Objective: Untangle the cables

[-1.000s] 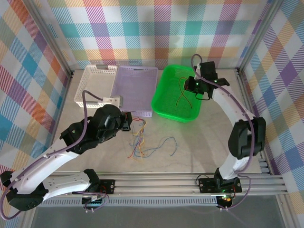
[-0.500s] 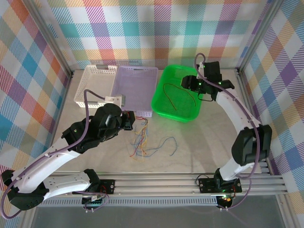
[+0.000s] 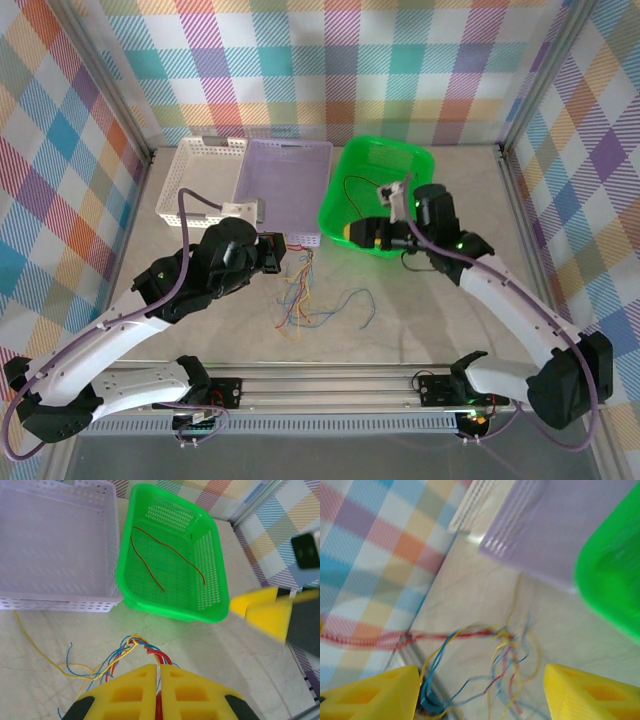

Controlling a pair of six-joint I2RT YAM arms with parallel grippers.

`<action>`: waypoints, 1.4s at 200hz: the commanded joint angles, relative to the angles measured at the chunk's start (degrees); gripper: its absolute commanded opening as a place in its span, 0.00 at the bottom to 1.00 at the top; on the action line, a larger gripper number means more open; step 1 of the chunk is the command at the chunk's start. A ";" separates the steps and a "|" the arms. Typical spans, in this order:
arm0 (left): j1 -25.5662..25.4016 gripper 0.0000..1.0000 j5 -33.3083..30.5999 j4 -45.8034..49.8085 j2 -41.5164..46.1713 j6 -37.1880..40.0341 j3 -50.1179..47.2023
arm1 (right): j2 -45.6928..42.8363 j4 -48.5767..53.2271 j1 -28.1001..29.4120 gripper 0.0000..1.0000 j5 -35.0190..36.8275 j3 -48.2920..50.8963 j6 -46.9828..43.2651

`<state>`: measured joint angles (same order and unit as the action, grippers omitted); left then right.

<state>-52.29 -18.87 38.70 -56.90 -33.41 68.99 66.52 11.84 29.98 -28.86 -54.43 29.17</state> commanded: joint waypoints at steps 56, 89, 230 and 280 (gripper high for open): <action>0.60 0.00 1.17 -3.98 -0.22 -1.24 -1.36 | 0.58 -14.67 15.44 0.68 4.40 8.18 1.29; 0.54 0.00 1.34 -3.98 -0.10 -1.71 -1.49 | 2.14 -20.39 18.82 0.69 7.38 9.06 1.33; 0.61 0.00 -3.73 5.12 6.34 -0.14 -0.09 | 0.79 -6.43 18.45 0.00 24.72 7.82 -0.99; 1.69 0.00 -12.85 19.41 11.57 4.39 6.02 | -8.09 -0.12 -1.15 0.00 17.61 16.29 4.22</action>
<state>-51.90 -24.08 49.15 -47.64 -32.56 70.63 61.80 5.63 36.88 -9.26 -41.87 30.96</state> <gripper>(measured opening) 0.070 0.064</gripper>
